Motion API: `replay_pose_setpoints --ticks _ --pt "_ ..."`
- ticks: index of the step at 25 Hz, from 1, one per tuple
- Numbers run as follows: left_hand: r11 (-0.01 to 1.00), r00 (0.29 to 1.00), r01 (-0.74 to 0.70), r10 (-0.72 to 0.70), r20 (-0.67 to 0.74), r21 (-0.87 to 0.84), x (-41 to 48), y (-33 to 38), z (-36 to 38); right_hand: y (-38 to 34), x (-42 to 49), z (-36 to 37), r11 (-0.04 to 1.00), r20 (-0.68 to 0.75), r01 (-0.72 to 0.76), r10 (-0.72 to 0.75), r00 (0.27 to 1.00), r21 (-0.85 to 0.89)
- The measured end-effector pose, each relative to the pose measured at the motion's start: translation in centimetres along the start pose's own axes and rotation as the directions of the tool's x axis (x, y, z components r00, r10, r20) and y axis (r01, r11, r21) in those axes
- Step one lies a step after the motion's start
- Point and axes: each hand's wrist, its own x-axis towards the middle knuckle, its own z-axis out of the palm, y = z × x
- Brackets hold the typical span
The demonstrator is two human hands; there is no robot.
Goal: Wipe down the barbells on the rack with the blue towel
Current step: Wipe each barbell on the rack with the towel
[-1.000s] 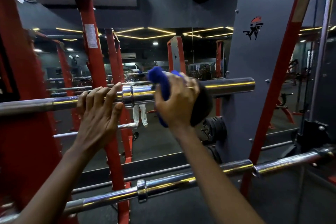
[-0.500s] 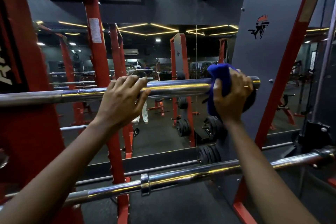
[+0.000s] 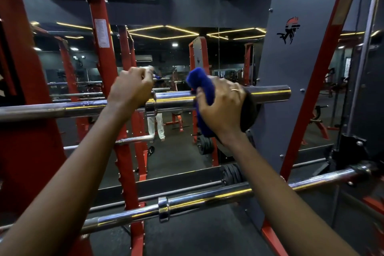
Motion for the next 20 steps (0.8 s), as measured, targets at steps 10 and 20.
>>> replay_pose_setpoints --ticks 10,20 --pt "0.787 0.885 -0.303 0.441 -0.147 0.537 -7.3 -7.5 -0.1 4.1 -0.1 0.4 0.995 -0.169 0.098 -0.092 0.981 0.029" --pt "0.800 0.891 -0.321 0.436 -0.125 0.506 -7.5 -7.3 -0.3 4.0 -1.5 1.6 0.900 -0.069 0.435 -0.434 0.898 0.007"
